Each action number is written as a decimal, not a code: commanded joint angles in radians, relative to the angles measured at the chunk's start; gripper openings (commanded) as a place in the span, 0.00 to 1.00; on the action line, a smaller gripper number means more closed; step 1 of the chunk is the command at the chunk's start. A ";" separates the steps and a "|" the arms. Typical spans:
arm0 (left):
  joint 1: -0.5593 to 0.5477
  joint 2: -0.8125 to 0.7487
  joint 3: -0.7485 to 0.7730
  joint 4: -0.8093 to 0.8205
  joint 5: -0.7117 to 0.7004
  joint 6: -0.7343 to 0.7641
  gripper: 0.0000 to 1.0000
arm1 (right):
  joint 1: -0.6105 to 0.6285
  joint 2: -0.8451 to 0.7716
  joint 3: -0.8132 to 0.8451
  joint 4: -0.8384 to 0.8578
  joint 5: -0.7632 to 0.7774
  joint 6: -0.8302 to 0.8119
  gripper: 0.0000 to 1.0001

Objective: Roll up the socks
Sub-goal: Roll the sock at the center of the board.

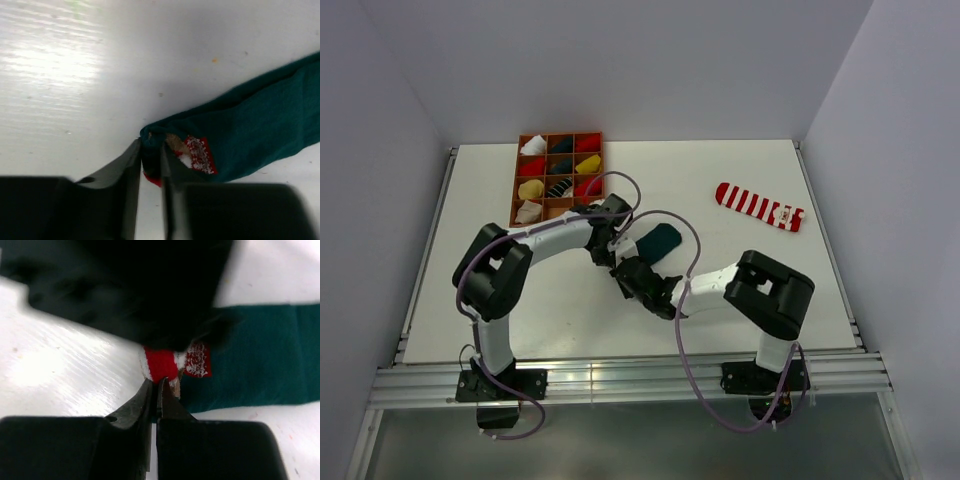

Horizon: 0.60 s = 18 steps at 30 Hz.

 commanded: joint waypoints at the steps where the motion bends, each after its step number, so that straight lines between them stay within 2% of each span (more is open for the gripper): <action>1: -0.015 -0.076 -0.043 -0.024 -0.027 -0.044 0.28 | -0.097 0.003 -0.016 -0.125 -0.293 0.074 0.00; 3: -0.004 -0.108 -0.048 -0.017 -0.059 -0.064 0.42 | -0.118 0.000 0.001 -0.151 -0.372 0.081 0.00; 7: 0.023 -0.188 -0.112 0.037 -0.099 -0.140 0.55 | -0.160 -0.008 0.000 -0.161 -0.519 0.117 0.00; 9: 0.054 -0.238 -0.158 0.085 -0.097 -0.154 0.65 | -0.197 -0.003 -0.008 -0.151 -0.607 0.143 0.00; 15: 0.089 -0.379 -0.275 0.202 -0.116 -0.214 0.71 | -0.301 0.047 -0.020 -0.086 -0.879 0.238 0.00; 18: 0.089 -0.430 -0.347 0.272 -0.068 -0.217 0.72 | -0.364 0.092 -0.019 -0.041 -1.027 0.306 0.00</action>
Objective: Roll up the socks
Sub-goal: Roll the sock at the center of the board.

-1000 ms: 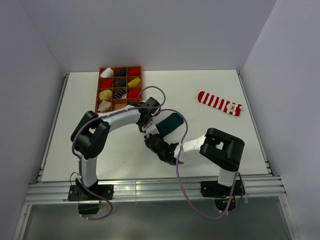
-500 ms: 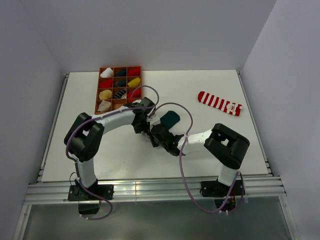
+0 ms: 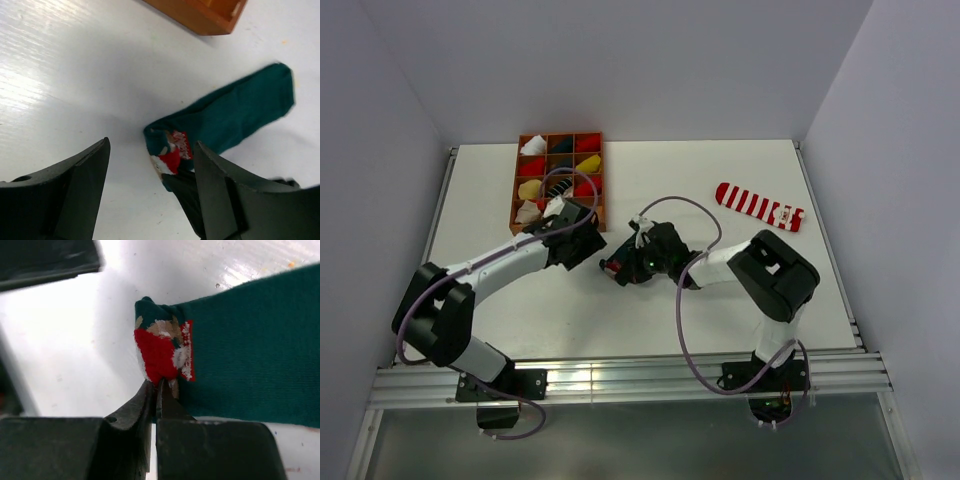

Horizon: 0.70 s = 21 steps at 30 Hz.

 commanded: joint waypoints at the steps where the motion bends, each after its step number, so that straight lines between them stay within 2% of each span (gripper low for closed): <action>1: -0.006 -0.067 -0.079 0.154 0.034 -0.036 0.72 | -0.054 0.089 -0.023 -0.064 -0.264 0.114 0.00; 7: -0.037 -0.076 -0.163 0.227 0.094 -0.058 0.70 | -0.141 0.200 -0.043 0.082 -0.443 0.296 0.00; 13: -0.068 -0.058 -0.196 0.250 0.095 -0.072 0.66 | -0.185 0.275 -0.043 0.088 -0.461 0.337 0.00; 21: -0.072 -0.010 -0.184 0.240 0.072 -0.081 0.61 | -0.189 0.278 0.006 -0.020 -0.419 0.283 0.00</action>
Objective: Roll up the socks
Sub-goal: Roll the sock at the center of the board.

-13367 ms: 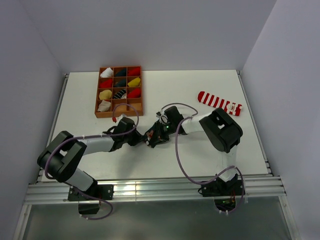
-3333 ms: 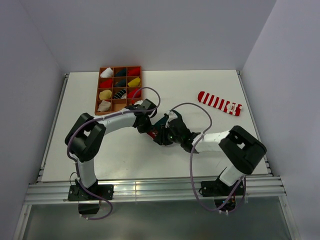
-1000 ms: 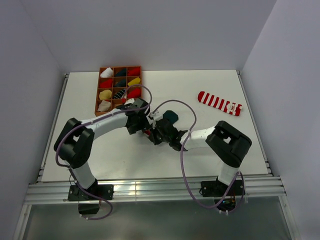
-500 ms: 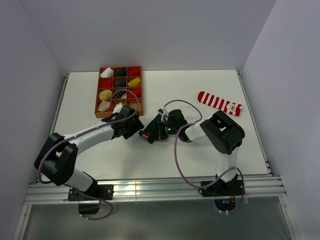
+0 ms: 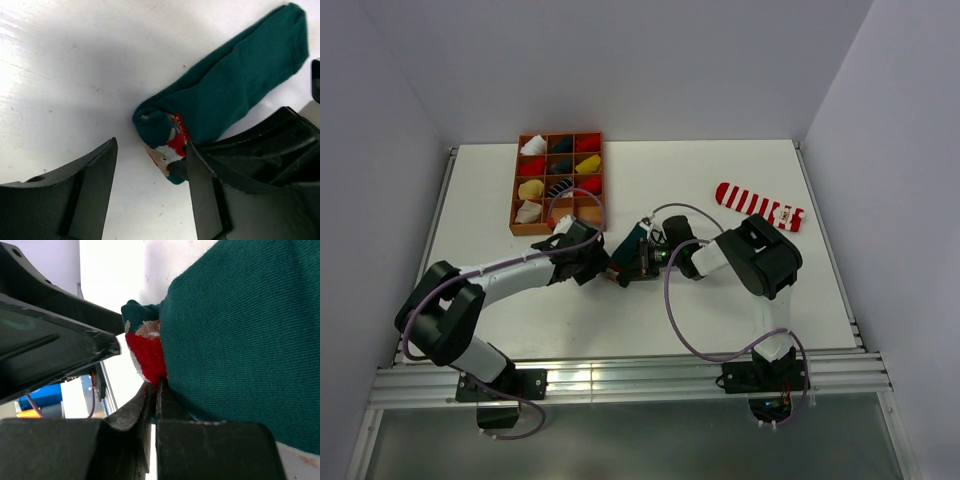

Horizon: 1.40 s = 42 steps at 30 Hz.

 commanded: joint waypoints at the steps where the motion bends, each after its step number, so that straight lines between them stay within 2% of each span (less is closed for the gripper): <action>1: -0.006 0.025 0.013 0.018 -0.019 -0.021 0.61 | 0.000 0.069 -0.020 -0.221 0.073 -0.056 0.00; 10: -0.009 0.081 0.025 0.005 -0.048 -0.025 0.57 | 0.000 0.079 -0.004 -0.240 0.079 -0.056 0.00; 13: -0.015 0.106 0.026 0.001 -0.056 -0.025 0.52 | 0.000 0.076 -0.008 -0.232 0.081 -0.054 0.00; 18: -0.038 0.167 0.045 -0.030 -0.065 -0.013 0.41 | 0.000 0.041 -0.020 -0.238 0.125 -0.079 0.00; 23: -0.044 0.213 0.068 -0.073 -0.068 0.007 0.15 | 0.005 0.000 -0.026 -0.263 0.154 -0.097 0.00; 26: -0.044 0.239 0.089 -0.110 -0.067 0.030 0.03 | 0.016 -0.031 -0.029 -0.294 0.199 -0.127 0.08; 27: -0.045 0.258 0.107 -0.122 -0.068 0.045 0.01 | 0.022 -0.043 -0.034 -0.304 0.221 -0.140 0.11; 29: -0.046 0.279 0.126 -0.160 -0.068 0.061 0.01 | 0.031 -0.094 -0.040 -0.324 0.261 -0.160 0.23; 31: -0.047 0.304 0.149 -0.177 -0.064 0.084 0.01 | 0.052 -0.147 -0.049 -0.367 0.365 -0.202 0.32; 34: -0.046 0.328 0.174 -0.202 -0.048 0.113 0.01 | 0.085 -0.273 -0.078 -0.401 0.477 -0.251 0.39; 37: -0.047 0.347 0.203 -0.225 -0.031 0.145 0.01 | 0.143 -0.432 -0.112 -0.418 0.669 -0.300 0.42; 38: -0.047 0.348 0.209 -0.231 -0.030 0.150 0.01 | 0.189 -0.459 -0.130 -0.419 0.793 -0.312 0.42; 42: -0.046 0.355 0.244 -0.260 -0.016 0.182 0.01 | 0.306 -0.549 -0.179 -0.378 1.010 -0.373 0.43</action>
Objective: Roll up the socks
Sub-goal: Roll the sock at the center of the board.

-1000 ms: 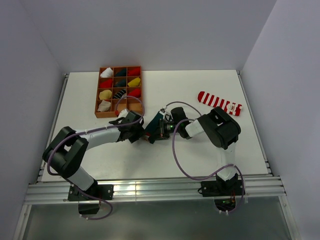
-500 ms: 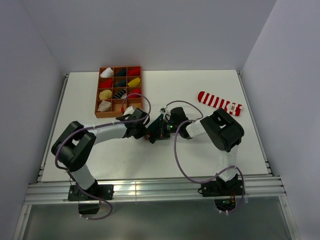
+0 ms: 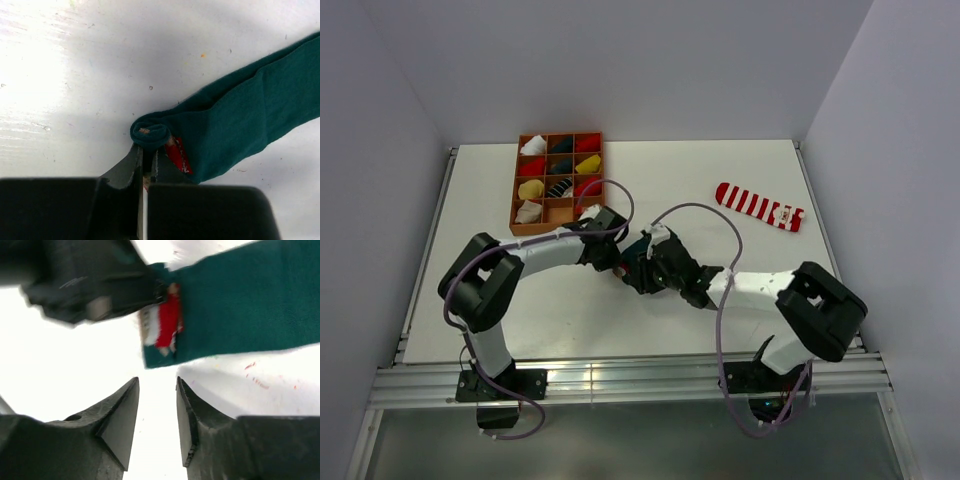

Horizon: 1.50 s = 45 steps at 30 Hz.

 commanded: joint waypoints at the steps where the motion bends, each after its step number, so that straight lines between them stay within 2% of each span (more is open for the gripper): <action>1: -0.002 0.079 -0.011 -0.151 0.015 0.075 0.00 | 0.080 -0.082 -0.040 0.024 0.297 -0.100 0.44; 6: -0.002 0.082 0.017 -0.171 0.031 0.099 0.01 | 0.195 -0.087 -0.053 0.092 0.438 -0.191 0.47; 14: -0.002 0.074 0.035 -0.197 0.044 0.113 0.01 | 0.335 0.058 0.053 0.133 0.593 -0.331 0.50; 26: -0.004 0.074 0.032 -0.192 0.064 0.116 0.01 | 0.389 0.191 0.116 0.181 0.757 -0.399 0.50; 37: -0.005 0.065 0.024 -0.183 0.080 0.121 0.01 | 0.389 0.295 0.154 0.193 0.751 -0.407 0.49; 39: -0.004 0.063 0.021 -0.180 0.083 0.119 0.01 | 0.389 0.318 0.154 0.202 0.748 -0.405 0.44; 40: -0.005 0.063 0.018 -0.174 0.084 0.116 0.01 | 0.387 0.328 0.156 0.204 0.753 -0.400 0.37; 42: -0.004 0.063 0.015 -0.172 0.090 0.118 0.01 | 0.387 0.344 0.159 0.202 0.767 -0.394 0.30; 43: -0.005 0.063 0.014 -0.169 0.090 0.116 0.01 | 0.384 0.348 0.157 0.205 0.767 -0.393 0.19; 45: -0.005 0.059 0.009 -0.162 0.104 0.116 0.01 | 0.380 0.351 0.148 0.202 0.759 -0.379 0.08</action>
